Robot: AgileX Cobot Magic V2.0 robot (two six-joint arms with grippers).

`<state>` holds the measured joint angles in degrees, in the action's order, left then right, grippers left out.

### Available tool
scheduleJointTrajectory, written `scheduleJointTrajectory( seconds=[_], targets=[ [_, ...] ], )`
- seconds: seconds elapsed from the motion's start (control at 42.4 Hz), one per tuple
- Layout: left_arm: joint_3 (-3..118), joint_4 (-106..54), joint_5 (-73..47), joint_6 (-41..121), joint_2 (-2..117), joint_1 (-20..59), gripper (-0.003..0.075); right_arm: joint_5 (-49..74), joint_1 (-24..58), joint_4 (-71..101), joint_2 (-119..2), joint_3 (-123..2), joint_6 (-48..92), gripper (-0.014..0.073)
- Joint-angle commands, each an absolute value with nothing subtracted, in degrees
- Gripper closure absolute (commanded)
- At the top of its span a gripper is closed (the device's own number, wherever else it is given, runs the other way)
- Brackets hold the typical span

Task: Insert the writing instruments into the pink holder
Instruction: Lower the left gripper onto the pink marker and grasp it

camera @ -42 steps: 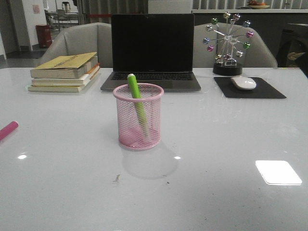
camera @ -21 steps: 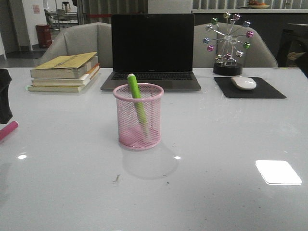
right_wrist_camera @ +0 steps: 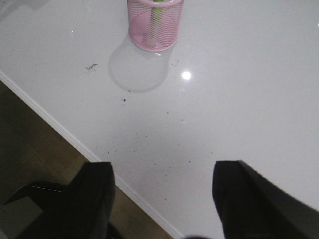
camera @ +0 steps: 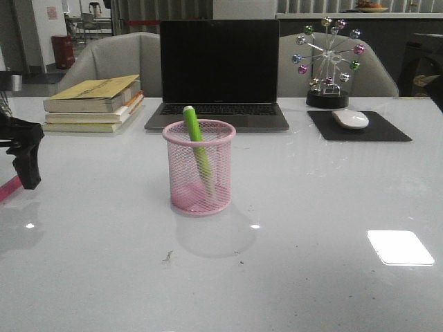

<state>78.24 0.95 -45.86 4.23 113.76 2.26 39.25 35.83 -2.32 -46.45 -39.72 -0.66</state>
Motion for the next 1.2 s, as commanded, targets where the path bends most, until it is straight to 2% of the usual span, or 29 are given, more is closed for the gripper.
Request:
scheduleJointTrajectory(
  seconds=[0.0, 0.354, 0.448, 0.637, 0.802, 0.991, 1.18],
  targets=[
    [80.2, 1.0, -44.4, 3.8, 111.7, 2.6, 0.0035, 36.0, 35.5, -2.9, -46.0, -41.2, 0.0, 0.0064],
    [80.2, 1.3, -44.9, 3.8, 113.0, 2.6, 0.005, 36.0, 35.5, -2.9, -46.0, -41.2, 0.0, 0.0064],
    [80.2, 1.3, -45.0, 3.8, 113.0, 2.6, 0.0119, 36.0, 35.5, -2.9, -46.0, -41.2, 0.0, 0.0064],
    [80.2, 1.3, -45.0, 3.8, 113.0, 2.6, 0.033, 36.0, 35.5, -2.9, -46.0, -41.2, 0.0, 0.0064],
    [80.2, 1.3, -45.0, 3.8, 113.0, 2.6, 0.0458, 36.0, 35.5, -2.9, -46.0, -41.2, 0.0, 0.0064],
    [80.2, 1.3, -45.0, 3.8, 113.0, 2.6, 0.0559, 36.0, 35.5, -2.9, -46.0, -41.2, 0.0, 0.0064],
    [80.2, 1.3, -46.0, 3.8, 113.0, 2.6, 0.0612, 36.0, 35.5, -2.9, -46.0, -41.2, 0.0, 0.0064]
  ],
)
